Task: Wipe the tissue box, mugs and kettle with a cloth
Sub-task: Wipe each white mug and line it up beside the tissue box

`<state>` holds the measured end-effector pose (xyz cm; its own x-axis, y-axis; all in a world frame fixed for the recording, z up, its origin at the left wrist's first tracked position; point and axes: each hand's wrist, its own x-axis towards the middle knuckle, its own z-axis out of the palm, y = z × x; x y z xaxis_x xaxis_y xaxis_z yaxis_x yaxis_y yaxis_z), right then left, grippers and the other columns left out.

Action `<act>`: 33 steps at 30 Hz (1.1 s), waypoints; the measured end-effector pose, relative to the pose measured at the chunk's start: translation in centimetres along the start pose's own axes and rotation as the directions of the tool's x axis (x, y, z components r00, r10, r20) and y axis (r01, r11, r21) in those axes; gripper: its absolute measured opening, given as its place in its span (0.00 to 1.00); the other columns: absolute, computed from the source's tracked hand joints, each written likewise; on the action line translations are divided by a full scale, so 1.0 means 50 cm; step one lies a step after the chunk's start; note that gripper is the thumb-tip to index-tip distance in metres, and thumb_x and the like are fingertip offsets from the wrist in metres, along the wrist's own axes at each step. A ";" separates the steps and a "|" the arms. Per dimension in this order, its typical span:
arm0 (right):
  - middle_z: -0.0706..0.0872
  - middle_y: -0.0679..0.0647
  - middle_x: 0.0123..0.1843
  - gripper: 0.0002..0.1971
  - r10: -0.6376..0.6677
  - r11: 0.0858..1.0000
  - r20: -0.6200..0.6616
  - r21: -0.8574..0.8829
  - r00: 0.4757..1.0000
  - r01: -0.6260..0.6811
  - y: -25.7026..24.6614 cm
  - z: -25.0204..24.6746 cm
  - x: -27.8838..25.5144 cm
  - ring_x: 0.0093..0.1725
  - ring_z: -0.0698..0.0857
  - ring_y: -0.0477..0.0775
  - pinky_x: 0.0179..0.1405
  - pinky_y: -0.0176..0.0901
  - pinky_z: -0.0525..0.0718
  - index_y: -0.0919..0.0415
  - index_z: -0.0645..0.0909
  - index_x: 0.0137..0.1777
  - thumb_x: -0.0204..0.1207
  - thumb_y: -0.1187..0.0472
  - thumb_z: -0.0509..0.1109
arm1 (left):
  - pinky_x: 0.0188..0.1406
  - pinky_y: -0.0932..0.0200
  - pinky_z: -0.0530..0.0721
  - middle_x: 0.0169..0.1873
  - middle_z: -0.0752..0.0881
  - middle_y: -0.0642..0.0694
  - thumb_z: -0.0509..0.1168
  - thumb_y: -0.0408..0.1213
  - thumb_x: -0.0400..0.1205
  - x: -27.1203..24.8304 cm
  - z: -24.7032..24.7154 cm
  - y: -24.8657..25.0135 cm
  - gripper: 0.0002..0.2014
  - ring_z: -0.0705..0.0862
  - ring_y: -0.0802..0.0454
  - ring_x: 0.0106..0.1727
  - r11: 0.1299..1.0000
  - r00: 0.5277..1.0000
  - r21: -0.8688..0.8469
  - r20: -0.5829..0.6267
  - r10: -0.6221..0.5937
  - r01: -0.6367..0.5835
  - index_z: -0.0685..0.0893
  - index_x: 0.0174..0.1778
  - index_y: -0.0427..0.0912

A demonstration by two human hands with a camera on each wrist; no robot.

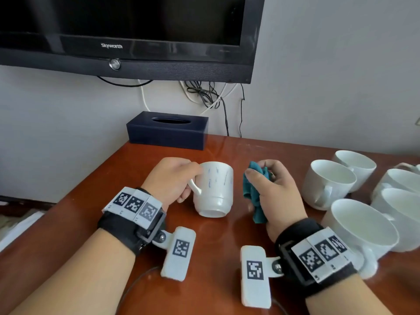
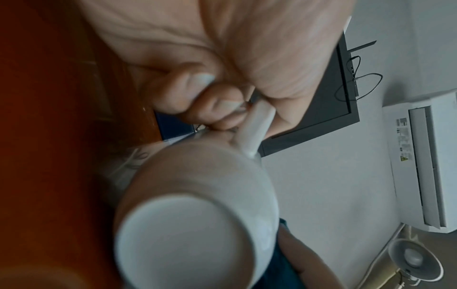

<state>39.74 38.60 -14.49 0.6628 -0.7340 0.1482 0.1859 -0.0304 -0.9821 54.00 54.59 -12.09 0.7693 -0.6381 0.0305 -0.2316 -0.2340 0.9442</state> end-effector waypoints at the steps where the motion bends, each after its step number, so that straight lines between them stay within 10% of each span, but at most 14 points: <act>1: 0.87 0.59 0.38 0.05 -0.028 0.999 0.003 -0.026 1.000 0.028 0.000 -0.002 0.000 0.31 0.82 0.60 0.27 0.50 0.80 0.52 0.81 0.49 0.82 0.61 0.75 | 0.26 0.53 0.73 0.24 0.78 0.39 0.66 0.41 0.85 -0.001 0.001 0.000 0.17 0.72 0.45 0.25 1.000 1.000 0.008 -0.013 0.004 -0.004 0.80 0.30 0.40; 10: 0.88 0.58 0.39 0.08 -0.137 0.987 0.001 -0.085 0.991 0.137 0.007 -0.012 -0.001 0.34 0.83 0.55 0.33 0.49 0.83 0.47 0.88 0.44 0.80 0.63 0.78 | 0.52 0.44 0.84 0.36 0.87 0.44 0.69 0.49 0.85 0.004 0.016 -0.013 0.17 0.85 0.50 0.40 0.993 0.985 0.073 -0.139 0.099 -0.090 0.86 0.37 0.41; 16: 0.89 0.60 0.40 0.05 -0.077 0.996 -0.015 -0.038 0.997 0.076 0.012 -0.017 0.006 0.33 0.82 0.54 0.32 0.48 0.83 0.50 0.88 0.47 0.81 0.62 0.76 | 0.53 0.61 0.78 0.48 0.93 0.63 0.69 0.42 0.87 -0.002 0.026 -0.004 0.08 0.87 0.70 0.51 0.990 0.988 -0.042 -0.075 0.133 -0.137 0.94 0.49 0.57; 20: 0.86 0.61 0.38 0.03 -0.070 0.996 -0.012 0.048 0.997 0.071 0.007 -0.009 0.004 0.33 0.81 0.55 0.27 0.45 0.78 0.56 0.87 0.48 0.84 0.59 0.73 | 0.63 0.47 0.84 0.45 0.92 0.49 0.69 0.42 0.87 0.000 0.028 -0.003 0.18 0.89 0.55 0.53 0.983 0.982 -0.011 -0.049 0.180 -0.181 0.88 0.28 0.56; 28: 0.93 0.59 0.44 0.08 -0.097 0.995 -0.026 0.027 0.995 0.097 -0.001 -0.010 0.001 0.32 0.81 0.50 0.24 0.36 0.76 0.52 0.91 0.47 0.84 0.64 0.73 | 0.71 0.41 0.83 0.55 0.92 0.43 0.72 0.41 0.86 0.005 0.029 -0.017 0.09 0.89 0.45 0.62 0.972 0.979 -0.143 0.064 0.195 -0.184 0.91 0.56 0.41; 33: 0.92 0.49 0.53 0.12 -0.239 0.966 0.000 -0.105 0.971 0.238 -0.013 -0.008 0.003 0.50 0.92 0.53 0.47 0.50 0.90 0.46 0.86 0.54 0.79 0.65 0.78 | 0.65 0.49 0.86 0.55 0.91 0.41 0.77 0.50 0.75 0.003 0.027 -0.016 0.19 0.90 0.47 0.59 0.959 0.960 -0.167 0.123 0.252 -0.231 0.90 0.56 0.42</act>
<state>39.42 38.20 -13.85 0.5995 -0.7051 0.3788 0.2613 -0.2750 -0.9253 53.48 53.68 -13.30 0.6067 -0.7618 0.2274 -0.3000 0.0455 0.9528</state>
